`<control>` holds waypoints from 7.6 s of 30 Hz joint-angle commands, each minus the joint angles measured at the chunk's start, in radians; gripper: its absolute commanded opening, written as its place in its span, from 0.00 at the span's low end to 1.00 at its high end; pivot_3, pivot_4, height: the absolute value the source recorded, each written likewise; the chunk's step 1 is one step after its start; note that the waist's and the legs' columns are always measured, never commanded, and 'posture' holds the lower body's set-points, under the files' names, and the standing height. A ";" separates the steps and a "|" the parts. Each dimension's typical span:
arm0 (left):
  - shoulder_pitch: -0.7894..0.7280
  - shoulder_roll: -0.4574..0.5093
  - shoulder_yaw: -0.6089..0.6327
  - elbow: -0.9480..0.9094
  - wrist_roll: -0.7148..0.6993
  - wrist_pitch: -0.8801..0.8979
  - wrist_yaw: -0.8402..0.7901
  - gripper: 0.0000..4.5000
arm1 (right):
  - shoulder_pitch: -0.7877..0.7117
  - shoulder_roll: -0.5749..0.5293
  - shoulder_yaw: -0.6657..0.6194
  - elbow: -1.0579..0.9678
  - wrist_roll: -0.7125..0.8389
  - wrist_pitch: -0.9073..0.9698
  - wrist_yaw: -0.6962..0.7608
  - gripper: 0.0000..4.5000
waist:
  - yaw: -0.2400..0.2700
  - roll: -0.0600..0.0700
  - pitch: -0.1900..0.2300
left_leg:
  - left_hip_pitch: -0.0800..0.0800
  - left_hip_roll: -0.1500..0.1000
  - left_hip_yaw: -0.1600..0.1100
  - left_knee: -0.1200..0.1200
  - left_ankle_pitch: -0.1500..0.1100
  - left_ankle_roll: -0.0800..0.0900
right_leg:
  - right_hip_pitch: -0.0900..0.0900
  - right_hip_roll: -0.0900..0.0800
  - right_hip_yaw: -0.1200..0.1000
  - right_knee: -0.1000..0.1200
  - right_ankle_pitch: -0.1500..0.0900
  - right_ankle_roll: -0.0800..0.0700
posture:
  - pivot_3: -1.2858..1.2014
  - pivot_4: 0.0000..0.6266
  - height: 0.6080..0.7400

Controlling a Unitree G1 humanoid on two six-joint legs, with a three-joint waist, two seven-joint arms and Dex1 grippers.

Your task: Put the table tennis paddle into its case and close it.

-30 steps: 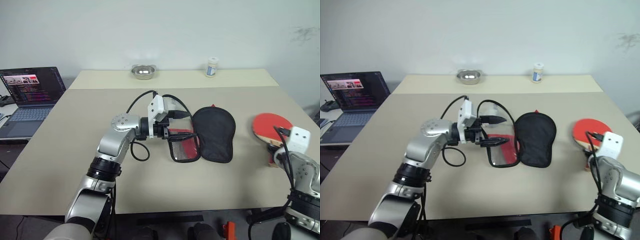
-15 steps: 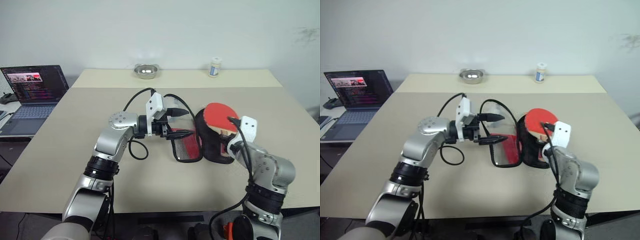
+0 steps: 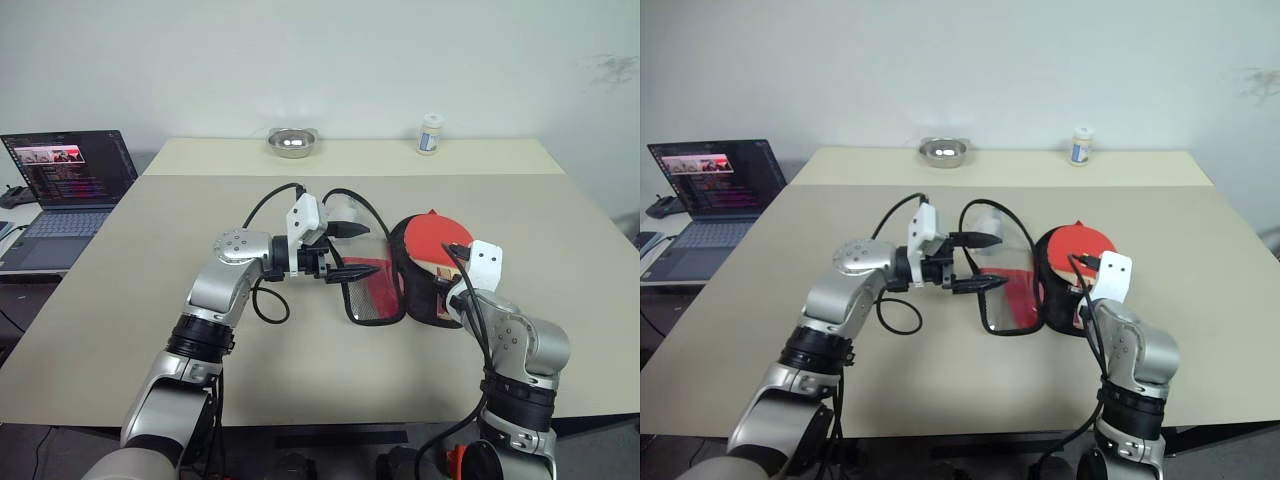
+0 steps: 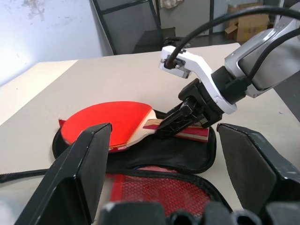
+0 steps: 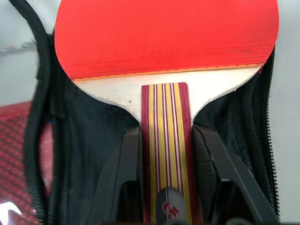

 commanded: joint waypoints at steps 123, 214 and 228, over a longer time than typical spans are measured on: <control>-0.028 0.063 0.034 -0.032 -0.028 0.112 -0.172 0.00 | 0.026 -0.669 0.301 0.509 0.066 -0.449 0.796 0.86 | 0.021 -0.014 0.007 | 0.003 0.000 0.000 0.003 0.000 0.000 | 0.004 0.000 0.000 0.001 0.000 0.000 | 0.52 0.24 1.00; 0.256 0.250 0.006 -0.153 -0.071 0.059 -0.242 0.00 | 0.121 -0.799 0.283 -0.227 0.377 -0.329 0.905 0.99 | 0.004 -0.016 0.007 | 0.006 0.001 -0.002 0.001 0.000 0.000 | 0.005 -0.004 -0.002 0.002 -0.006 0.000 | 0.52 0.24 1.00; 0.182 0.243 0.060 -0.073 -0.073 0.138 -0.116 0.08 | 0.142 -0.531 0.622 0.010 0.069 -0.555 0.806 1.00 | 0.015 -0.016 0.007 | 0.001 -0.001 -0.002 0.003 0.000 0.000 | 0.002 -0.003 -0.003 0.002 -0.002 -0.004 | 0.52 0.24 1.00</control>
